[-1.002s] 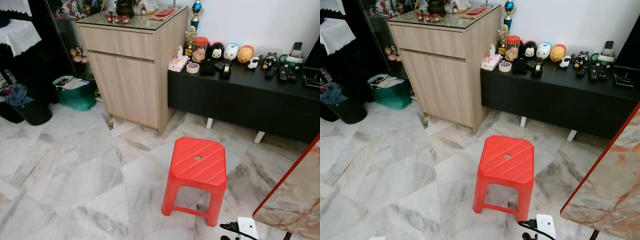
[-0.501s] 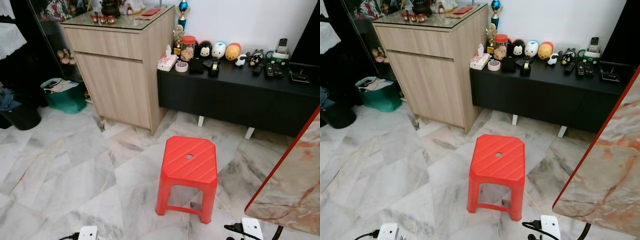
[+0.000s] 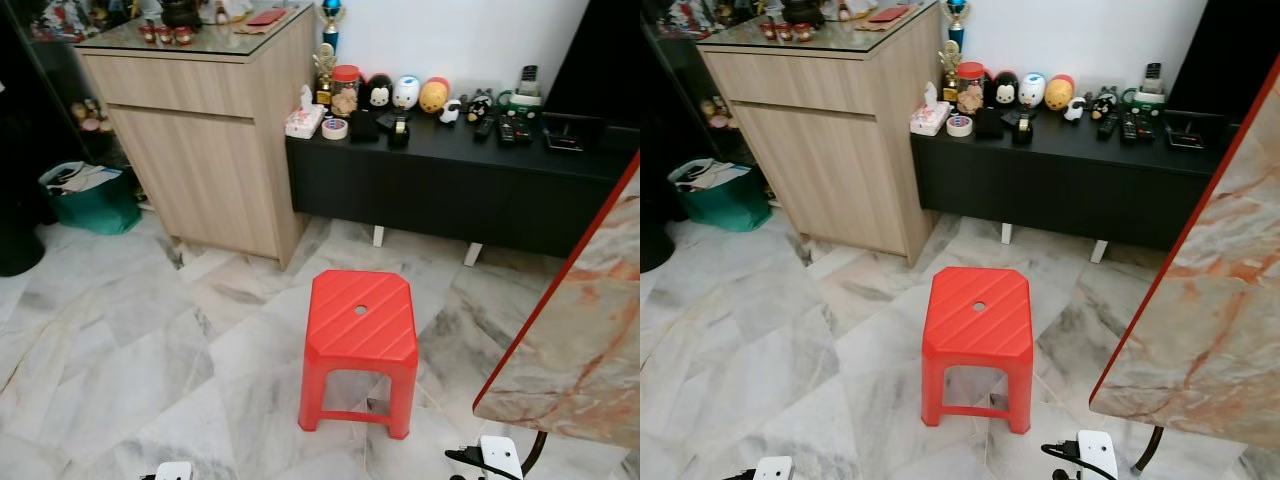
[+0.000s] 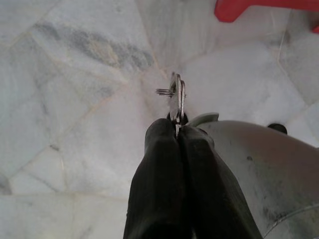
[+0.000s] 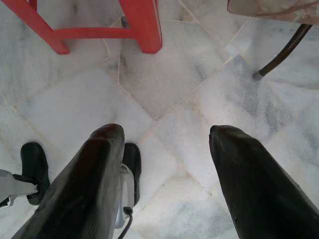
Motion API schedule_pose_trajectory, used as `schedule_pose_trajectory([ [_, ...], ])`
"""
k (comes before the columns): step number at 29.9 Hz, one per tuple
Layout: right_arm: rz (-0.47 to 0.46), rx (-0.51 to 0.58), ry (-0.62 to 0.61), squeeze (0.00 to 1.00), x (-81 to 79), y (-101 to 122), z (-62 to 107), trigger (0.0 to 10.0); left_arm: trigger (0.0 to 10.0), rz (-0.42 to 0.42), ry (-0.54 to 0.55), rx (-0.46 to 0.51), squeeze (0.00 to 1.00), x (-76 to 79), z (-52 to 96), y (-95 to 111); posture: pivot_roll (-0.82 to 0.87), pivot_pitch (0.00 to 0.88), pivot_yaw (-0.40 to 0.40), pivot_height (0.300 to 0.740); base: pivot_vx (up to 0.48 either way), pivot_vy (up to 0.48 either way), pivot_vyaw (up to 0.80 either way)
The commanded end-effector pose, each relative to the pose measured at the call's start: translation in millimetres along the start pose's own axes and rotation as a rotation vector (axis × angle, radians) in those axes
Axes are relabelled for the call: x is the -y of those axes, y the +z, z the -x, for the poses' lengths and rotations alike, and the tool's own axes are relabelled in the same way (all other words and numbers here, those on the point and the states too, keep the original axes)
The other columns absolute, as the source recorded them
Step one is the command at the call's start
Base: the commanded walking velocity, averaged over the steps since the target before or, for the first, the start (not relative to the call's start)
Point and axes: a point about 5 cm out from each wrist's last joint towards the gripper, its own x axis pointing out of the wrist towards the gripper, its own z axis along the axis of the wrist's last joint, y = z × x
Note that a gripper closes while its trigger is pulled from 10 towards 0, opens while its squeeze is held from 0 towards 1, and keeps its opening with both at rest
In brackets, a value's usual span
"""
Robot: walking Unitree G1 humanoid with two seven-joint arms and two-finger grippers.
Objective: Hang keys on a hook
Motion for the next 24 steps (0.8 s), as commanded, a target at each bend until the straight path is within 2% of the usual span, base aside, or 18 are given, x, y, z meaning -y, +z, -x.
schedule_pose_trajectory([
  [1, 0.004, 0.007, -0.001, 0.00, -0.9, 0.8, -0.2, 10.0, 10.0, -0.005, 0.002, -0.018, 0.00, -2.5, 1.6, -5.8, -0.04, 0.000, 0.022, 0.740, 0.000, 0.000, 0.00],
  [7, 0.009, 0.002, 0.001, 0.00, -1.1, -0.1, -0.1, 10.0, 10.0, -0.014, -0.004, -0.008, 0.00, 0.0, 0.0, -0.6, -0.04, 0.000, 0.026, 0.740, 0.000, -0.170, 0.00],
  [15, -0.007, -0.004, -0.002, 0.00, -1.1, -1.8, 0.0, 10.0, 10.0, -0.019, -0.009, -0.005, 0.00, 1.3, -0.1, -0.5, -0.03, 0.000, 0.022, 0.740, 0.000, -0.341, 0.00],
  [22, -0.001, -0.003, -0.005, 0.00, 0.9, -1.3, 0.3, 10.0, 10.0, -0.016, -0.013, 0.000, 0.00, 3.8, -0.5, -0.2, -0.03, 0.000, 0.012, 0.740, 0.000, -0.348, -0.69],
  [24, 0.002, 0.003, -0.005, 0.00, 1.2, -0.8, 0.4, 10.0, 10.0, -0.015, -0.013, 0.000, 0.00, 4.1, -0.5, -0.2, -0.03, 0.000, 0.011, 0.740, 0.000, -0.349, 0.00],
])
